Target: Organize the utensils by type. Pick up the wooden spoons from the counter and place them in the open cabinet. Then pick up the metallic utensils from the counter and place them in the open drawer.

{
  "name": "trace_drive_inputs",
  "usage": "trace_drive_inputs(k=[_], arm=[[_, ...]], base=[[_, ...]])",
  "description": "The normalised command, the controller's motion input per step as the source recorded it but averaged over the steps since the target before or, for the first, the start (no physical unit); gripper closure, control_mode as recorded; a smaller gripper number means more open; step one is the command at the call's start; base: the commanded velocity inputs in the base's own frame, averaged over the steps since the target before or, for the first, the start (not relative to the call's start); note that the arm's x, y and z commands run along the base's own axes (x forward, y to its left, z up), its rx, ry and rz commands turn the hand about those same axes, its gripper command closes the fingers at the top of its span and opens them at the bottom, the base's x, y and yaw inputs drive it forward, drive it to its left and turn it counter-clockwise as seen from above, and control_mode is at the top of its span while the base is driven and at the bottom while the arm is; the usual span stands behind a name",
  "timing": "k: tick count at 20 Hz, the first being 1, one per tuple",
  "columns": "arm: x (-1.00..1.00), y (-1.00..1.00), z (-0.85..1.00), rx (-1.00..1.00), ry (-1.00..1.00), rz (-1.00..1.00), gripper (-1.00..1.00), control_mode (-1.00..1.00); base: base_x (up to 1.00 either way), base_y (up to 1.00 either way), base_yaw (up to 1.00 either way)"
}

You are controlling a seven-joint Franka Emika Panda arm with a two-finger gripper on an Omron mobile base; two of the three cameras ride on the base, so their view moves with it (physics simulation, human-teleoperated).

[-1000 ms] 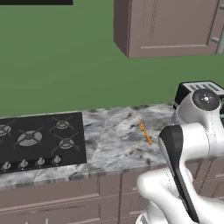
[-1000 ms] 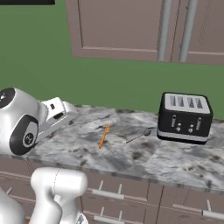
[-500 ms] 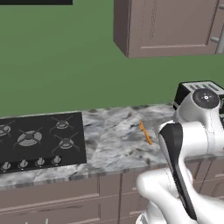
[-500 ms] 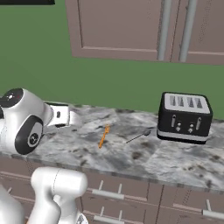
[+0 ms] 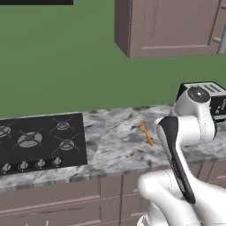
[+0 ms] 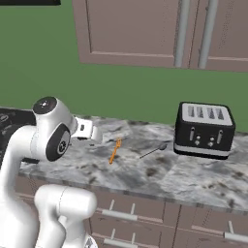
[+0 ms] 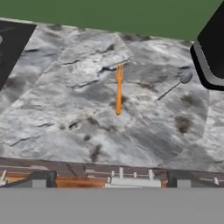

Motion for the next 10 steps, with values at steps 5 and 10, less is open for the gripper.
trace_drive_inputs(k=[5,10], arm=[[0.46,-0.21,-0.64,0.02,0.12,0.00,-1.00,-1.00],[0.45,-0.24,-0.58,0.06,0.05,0.00,-1.00,-1.00]], base=[[0.00,0.00,0.00],[0.00,0.00,0.00]])
